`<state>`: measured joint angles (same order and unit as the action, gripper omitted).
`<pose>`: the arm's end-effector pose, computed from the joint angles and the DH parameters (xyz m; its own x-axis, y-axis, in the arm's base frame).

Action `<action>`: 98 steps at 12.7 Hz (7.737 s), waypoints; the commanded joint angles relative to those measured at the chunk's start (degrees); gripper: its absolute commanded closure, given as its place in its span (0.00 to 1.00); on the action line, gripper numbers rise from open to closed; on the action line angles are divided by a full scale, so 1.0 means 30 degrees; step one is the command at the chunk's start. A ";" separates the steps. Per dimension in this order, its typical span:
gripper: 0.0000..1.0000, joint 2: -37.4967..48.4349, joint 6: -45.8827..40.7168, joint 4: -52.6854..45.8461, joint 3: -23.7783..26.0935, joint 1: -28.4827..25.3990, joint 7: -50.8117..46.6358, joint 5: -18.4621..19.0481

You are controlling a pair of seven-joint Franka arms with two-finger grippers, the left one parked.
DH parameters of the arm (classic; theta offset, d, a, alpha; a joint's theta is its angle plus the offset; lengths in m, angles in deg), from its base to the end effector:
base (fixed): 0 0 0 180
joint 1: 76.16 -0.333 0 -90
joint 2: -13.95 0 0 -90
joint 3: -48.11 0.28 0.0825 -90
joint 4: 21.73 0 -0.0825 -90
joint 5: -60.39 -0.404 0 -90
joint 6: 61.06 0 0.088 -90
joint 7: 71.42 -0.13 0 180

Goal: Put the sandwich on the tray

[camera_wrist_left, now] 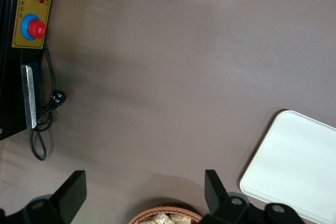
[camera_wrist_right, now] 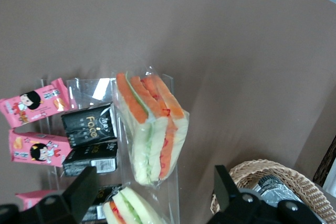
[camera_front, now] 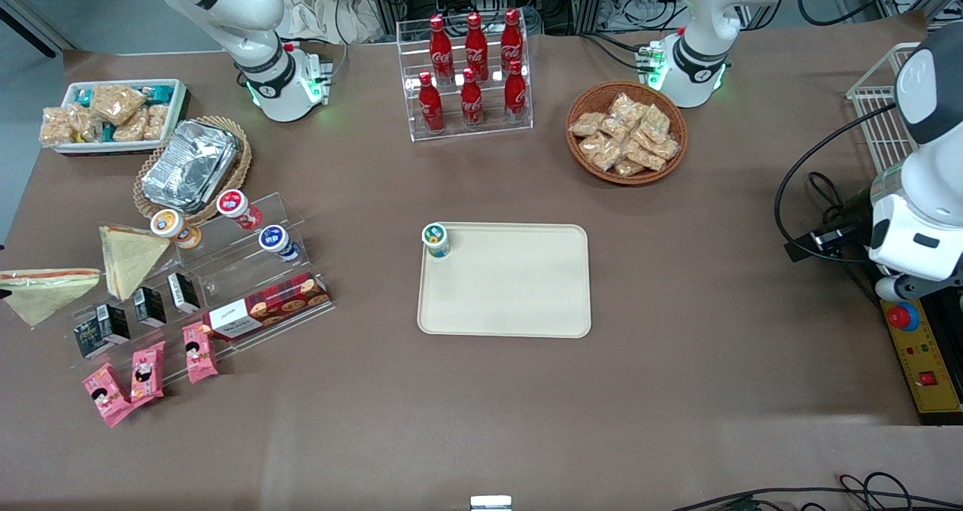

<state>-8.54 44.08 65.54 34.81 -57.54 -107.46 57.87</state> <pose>0.5773 -0.3369 0.3705 0.3749 -0.9266 -0.0292 -0.9232 -0.3761 0.0788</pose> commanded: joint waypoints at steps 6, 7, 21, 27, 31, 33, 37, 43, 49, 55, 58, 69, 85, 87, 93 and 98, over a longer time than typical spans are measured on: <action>0.01 -0.0972 0.0985 -0.0117 0.0127 0.0297 0.0382 -0.0421; 0.01 -0.1030 0.1219 -0.0117 0.0127 0.0268 0.0382 -0.0421; 0.03 -0.2026 0.2539 -0.0146 0.0244 0.0561 0.1290 -0.0773; 0.74 -0.2085 0.2510 -0.0263 0.0185 0.0795 0.3136 -0.2091; 0.76 -0.1882 0.2394 -0.0439 0.0185 0.0795 0.3107 -0.2062; 0.76 -0.1297 0.2218 -0.0818 0.0273 0.0708 0.3020 -0.2091; 0.75 0.0516 0.1605 -0.1259 0.0884 0.0532 0.3689 -0.1975; 0.74 0.2073 -0.1239 -0.2431 0.2206 -0.1634 0.4072 -0.1153; 0.76 0.2573 -0.2174 -0.2897 0.2793 -0.3887 0.6496 -0.1183; 0.76 0.2486 -0.3142 -0.3485 0.3200 -0.6877 0.8112 -0.1300; 0.76 0.2485 -0.3086 -0.3486 0.4750 -0.7084 1.1447 -0.1242; 0.76 -0.0762 0.2093 -0.3544 0.5839 -1.5079 1.4472 -0.0158; 0.76 -0.7414 0.9335 -0.3545 0.5811 -1.8888 1.8869 0.3708; 0.76 -0.7826 0.9365 -0.3516 0.5839 -1.8980 1.8897 0.4555; 0.75 -0.8442 0.9918 -0.3428 0.5781 -1.8980 1.9249 0.4735; 0.66 -0.8589 1.0273 -0.3369 0.5781 -1.8951 1.9923 0.4735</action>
<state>-33.28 73.57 56.49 52.09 -114.55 -48.54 70.67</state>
